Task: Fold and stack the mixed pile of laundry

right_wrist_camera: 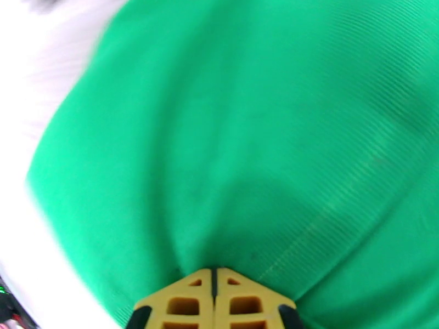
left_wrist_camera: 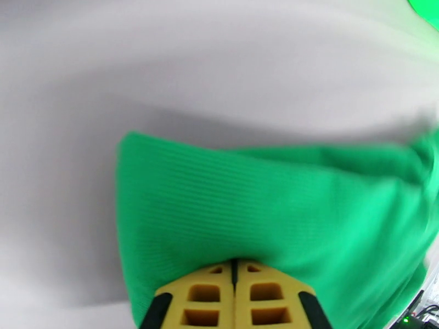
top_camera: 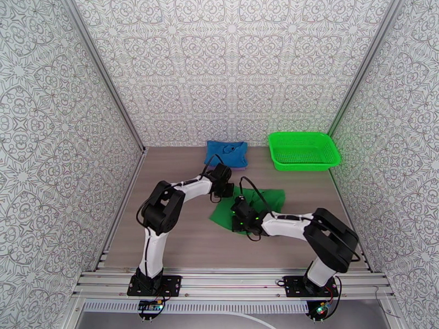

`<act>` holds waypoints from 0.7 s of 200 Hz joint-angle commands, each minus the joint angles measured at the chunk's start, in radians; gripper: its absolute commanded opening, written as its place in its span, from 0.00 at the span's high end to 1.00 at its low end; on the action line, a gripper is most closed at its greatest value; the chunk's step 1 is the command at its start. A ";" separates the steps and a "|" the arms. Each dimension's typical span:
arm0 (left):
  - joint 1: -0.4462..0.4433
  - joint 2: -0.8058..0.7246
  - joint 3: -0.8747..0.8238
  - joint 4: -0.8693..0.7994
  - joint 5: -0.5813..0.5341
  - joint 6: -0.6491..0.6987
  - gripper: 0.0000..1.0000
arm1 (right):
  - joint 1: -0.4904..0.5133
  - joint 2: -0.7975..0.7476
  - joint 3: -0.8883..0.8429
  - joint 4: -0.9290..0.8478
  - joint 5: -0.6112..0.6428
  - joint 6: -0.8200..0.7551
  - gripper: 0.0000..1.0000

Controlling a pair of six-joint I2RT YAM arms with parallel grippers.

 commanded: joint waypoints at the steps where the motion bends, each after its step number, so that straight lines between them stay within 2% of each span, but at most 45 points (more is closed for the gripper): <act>1: 0.009 0.130 0.100 -0.017 -0.004 0.105 1.00 | 0.083 0.128 0.037 -0.036 -0.172 0.103 1.00; 16: 0.008 0.178 0.178 -0.023 0.025 0.133 1.00 | 0.085 0.139 0.100 -0.074 -0.155 0.102 1.00; 48: -0.001 0.227 0.291 -0.018 0.098 0.180 1.00 | 0.052 0.114 0.240 -0.240 -0.010 0.017 1.00; 64: 0.002 0.207 0.301 0.009 0.133 0.166 1.00 | 0.015 0.089 0.287 -0.291 0.012 -0.029 0.93; 86: 0.008 0.092 0.249 0.077 0.107 0.143 1.00 | -0.032 -0.003 0.332 -0.381 0.064 -0.109 0.82; 115: 0.031 -0.151 0.137 0.136 0.046 0.121 0.56 | -0.131 -0.144 0.372 -0.526 0.080 -0.253 0.75; 126: 0.039 -0.232 0.107 0.113 0.010 0.125 0.51 | -0.190 -0.176 0.377 -0.550 0.047 -0.324 0.73; 140: 0.042 -0.327 0.066 0.053 -0.046 0.130 0.50 | -0.276 -0.180 0.401 -0.573 -0.024 -0.428 0.73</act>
